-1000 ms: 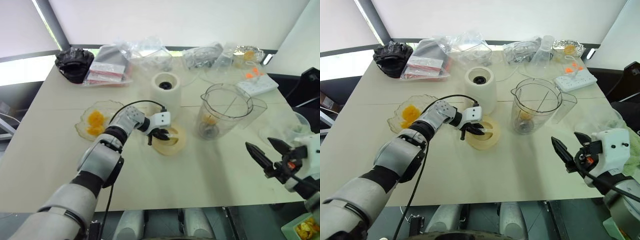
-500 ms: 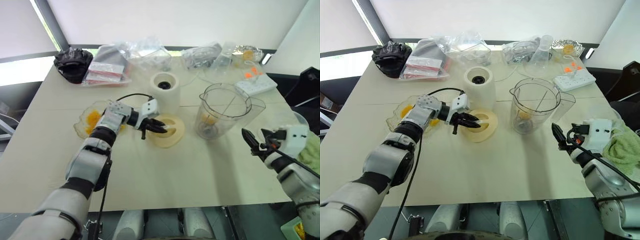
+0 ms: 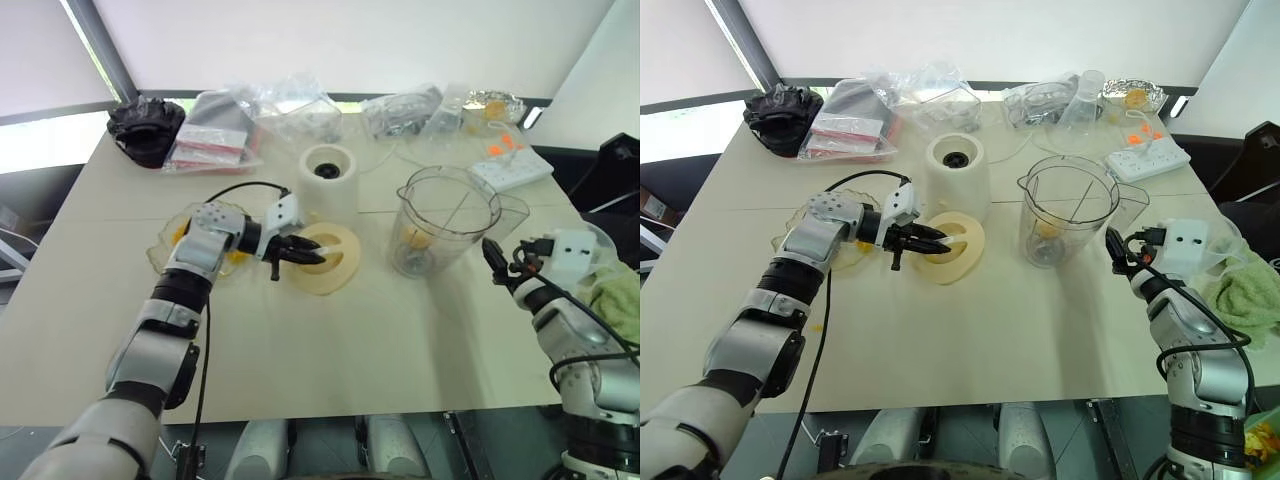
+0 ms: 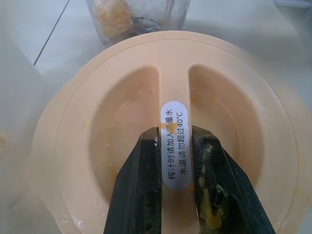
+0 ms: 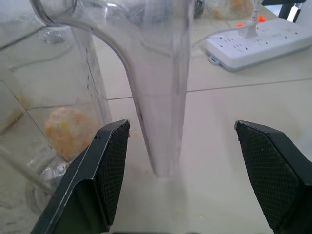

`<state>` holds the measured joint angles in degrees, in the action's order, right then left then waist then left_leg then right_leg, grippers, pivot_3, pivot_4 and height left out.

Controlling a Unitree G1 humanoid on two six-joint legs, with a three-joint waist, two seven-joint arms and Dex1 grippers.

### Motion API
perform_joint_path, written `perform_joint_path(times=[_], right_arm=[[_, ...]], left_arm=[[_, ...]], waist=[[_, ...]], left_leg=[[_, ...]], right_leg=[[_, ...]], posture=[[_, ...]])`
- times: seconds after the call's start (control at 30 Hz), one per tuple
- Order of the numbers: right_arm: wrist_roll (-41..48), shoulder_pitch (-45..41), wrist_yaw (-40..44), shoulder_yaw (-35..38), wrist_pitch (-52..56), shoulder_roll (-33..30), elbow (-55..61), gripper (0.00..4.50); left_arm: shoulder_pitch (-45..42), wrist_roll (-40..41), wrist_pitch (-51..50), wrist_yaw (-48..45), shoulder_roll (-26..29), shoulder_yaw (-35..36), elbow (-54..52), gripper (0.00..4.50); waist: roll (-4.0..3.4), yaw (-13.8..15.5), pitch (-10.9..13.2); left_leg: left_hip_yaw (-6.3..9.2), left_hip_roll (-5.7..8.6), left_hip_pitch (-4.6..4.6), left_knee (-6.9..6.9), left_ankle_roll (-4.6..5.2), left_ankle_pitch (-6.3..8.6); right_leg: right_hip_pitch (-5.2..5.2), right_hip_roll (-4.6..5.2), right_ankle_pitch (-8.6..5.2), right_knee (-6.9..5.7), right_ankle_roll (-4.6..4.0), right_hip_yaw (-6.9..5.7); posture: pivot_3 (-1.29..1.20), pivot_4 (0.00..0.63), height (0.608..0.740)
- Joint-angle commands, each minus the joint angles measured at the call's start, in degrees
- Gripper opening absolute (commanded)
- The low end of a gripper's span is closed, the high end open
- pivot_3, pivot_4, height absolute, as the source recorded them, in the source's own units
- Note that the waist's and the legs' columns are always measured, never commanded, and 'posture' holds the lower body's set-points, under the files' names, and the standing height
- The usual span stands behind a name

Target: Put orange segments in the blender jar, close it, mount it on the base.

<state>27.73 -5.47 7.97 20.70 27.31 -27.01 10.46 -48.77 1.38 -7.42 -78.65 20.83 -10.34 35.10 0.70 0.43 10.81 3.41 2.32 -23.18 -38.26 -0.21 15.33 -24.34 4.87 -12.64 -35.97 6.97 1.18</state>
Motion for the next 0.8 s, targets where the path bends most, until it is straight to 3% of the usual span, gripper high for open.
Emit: perform_joint_path(times=[0.03, 0.4, 0.5, 0.63, 0.8], right_arm=[[-1.4, -1.7, 0.0, 0.9, -2.0, 0.7, -0.7, 3.57], [-6.4, -7.6, 0.0, 0.1, -7.1, 2.8, -8.8, 3.57], [-7.3, -8.8, 0.1, -0.1, -7.9, 3.3, -10.0, 2.73], [-7.7, -9.5, 0.6, -0.7, -8.5, 3.6, -10.2, 0.80], [-7.7, -9.4, 0.9, -1.1, -8.2, 4.0, -9.4, 0.80]], left_arm=[[-0.4, 2.0, -1.2, 0.8, 0.2, 0.6, -3.5, 0.29], [0.3, 3.0, -2.0, 2.0, 0.6, -0.2, -5.7, 0.29], [0.3, 3.1, -2.0, 2.1, 0.5, -0.2, -5.9, 0.29], [0.2, 3.2, -2.0, 2.3, 0.5, -0.1, -5.9, 0.29], [0.2, 3.4, -2.0, 2.5, 0.6, -0.1, -6.3, 0.29]], waist=[[0.00, 0.0, 0.0], [-0.02, -0.4, 0.0], [-0.03, -0.4, 0.0], [-0.04, -0.4, 0.0], [-0.04, -0.5, 0.0]], left_leg=[[0.00, 0.00, 0.00, 0.00, 0.00, 0.00], [-0.01, 0.02, 0.02, 0.01, -0.02, -0.01], [-0.01, 0.02, 0.01, 0.01, -0.02, -0.01], [-0.01, 0.03, 0.01, 0.01, -0.03, -0.02], [-0.01, 0.03, 0.01, 0.01, -0.04, -0.02]], right_leg=[[0.00, 0.00, 0.00, 0.00, 0.00, 0.00], [0.00, 0.00, 0.00, -0.02, 0.00, 0.01], [-0.01, 0.00, 0.00, -0.03, 0.00, 0.01], [-0.01, 0.00, 0.00, -0.03, 0.00, 0.01], [-0.01, 0.00, 0.00, -0.03, 0.00, 0.02]], posture=[[0.00, 0.150, 0.740], [0.00, 0.150, 0.740], [0.00, 0.150, 0.740], [0.00, 0.150, 0.740], [0.00, 0.150, 0.740]])
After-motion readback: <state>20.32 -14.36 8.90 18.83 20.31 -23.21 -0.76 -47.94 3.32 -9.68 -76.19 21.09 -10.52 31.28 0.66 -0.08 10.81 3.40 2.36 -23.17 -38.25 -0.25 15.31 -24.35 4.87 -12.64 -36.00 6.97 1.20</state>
